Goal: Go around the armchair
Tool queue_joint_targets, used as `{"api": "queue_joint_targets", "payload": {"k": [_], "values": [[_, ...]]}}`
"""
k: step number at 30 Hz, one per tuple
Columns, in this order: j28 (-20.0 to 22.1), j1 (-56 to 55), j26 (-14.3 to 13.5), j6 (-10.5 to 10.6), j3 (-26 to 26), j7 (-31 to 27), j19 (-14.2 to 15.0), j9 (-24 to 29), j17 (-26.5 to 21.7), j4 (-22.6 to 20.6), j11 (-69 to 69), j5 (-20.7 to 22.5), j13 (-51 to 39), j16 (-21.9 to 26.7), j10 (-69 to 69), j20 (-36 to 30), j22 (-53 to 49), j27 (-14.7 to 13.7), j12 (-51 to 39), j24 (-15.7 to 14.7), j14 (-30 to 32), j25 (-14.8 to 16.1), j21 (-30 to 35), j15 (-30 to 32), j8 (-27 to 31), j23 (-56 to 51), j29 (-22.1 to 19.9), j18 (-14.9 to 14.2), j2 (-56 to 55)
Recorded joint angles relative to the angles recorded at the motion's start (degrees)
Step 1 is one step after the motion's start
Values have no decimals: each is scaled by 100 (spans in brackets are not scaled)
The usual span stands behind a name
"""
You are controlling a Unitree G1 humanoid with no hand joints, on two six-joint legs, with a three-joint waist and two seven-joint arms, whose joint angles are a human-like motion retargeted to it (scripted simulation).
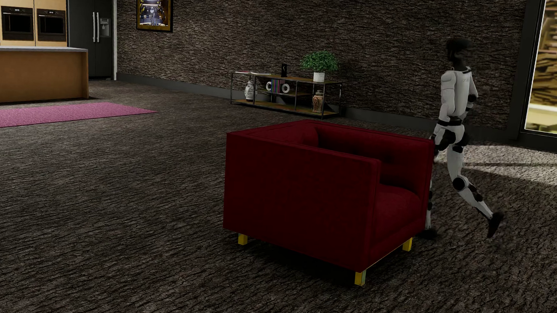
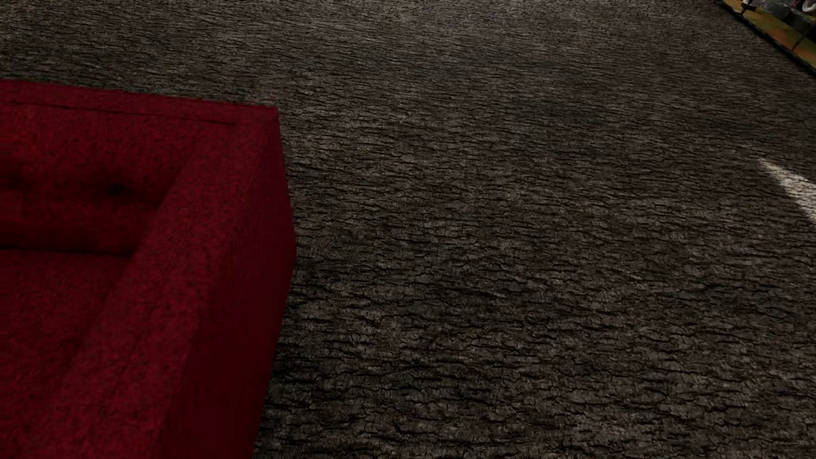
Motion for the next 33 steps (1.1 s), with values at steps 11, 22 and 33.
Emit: {"api": "queue_joint_targets", "payload": {"k": [11,22,33], "values": [[0,2062,0,651,-1441,0,0,506,-429,-144,-277,361,-164,181,-131,324,-1148,0,-657,0,-1081,0,-96,-974,0,-52,0,0,-2550],[0,3472,0,661,-1827,0,0,-73,29,222,-1890,309,759,-136,-194,-343,-49,0,303,0,-2329,0,184,-830,0,997,0,0,-3170],[0,1211,0,559,-1145,0,0,283,-585,641,-1513,867,-336,-89,3549,713,-703,0,-346,0,140,0,-595,-1616,0,193,0,0,-2127]]}}
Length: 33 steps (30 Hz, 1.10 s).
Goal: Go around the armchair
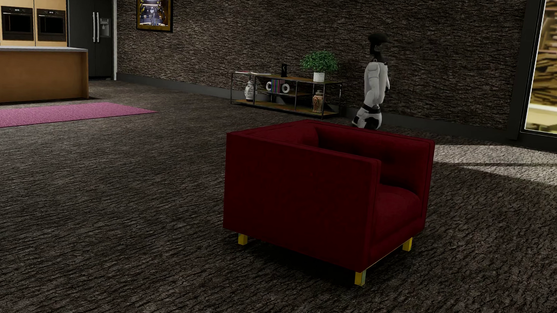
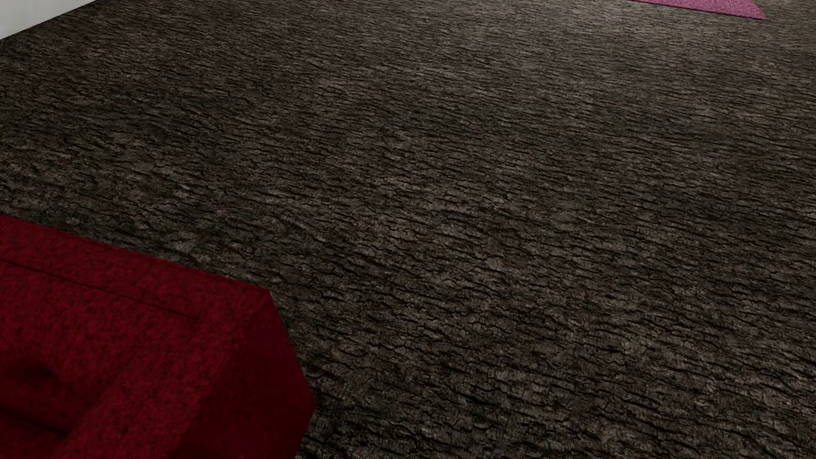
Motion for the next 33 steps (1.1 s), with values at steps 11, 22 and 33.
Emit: {"api": "queue_joint_targets", "payload": {"k": [11,22,33], "values": [[0,-439,0,-205,780,0,0,-22,-346,-477,-493,-73,-864,101,-3478,68,-224,0,-243,0,-463,0,-342,-777,0,-457,0,0,795],[0,147,0,284,-40,0,0,-459,617,-320,-803,-6,316,-217,-4033,-478,763,0,72,0,-811,0,637,-1643,0,1656,0,0,1465],[0,100,0,286,-114,0,0,-497,704,-323,-820,-39,317,-253,-3995,-801,547,0,9,0,-892,0,799,-1790,0,1353,0,0,1460]]}}
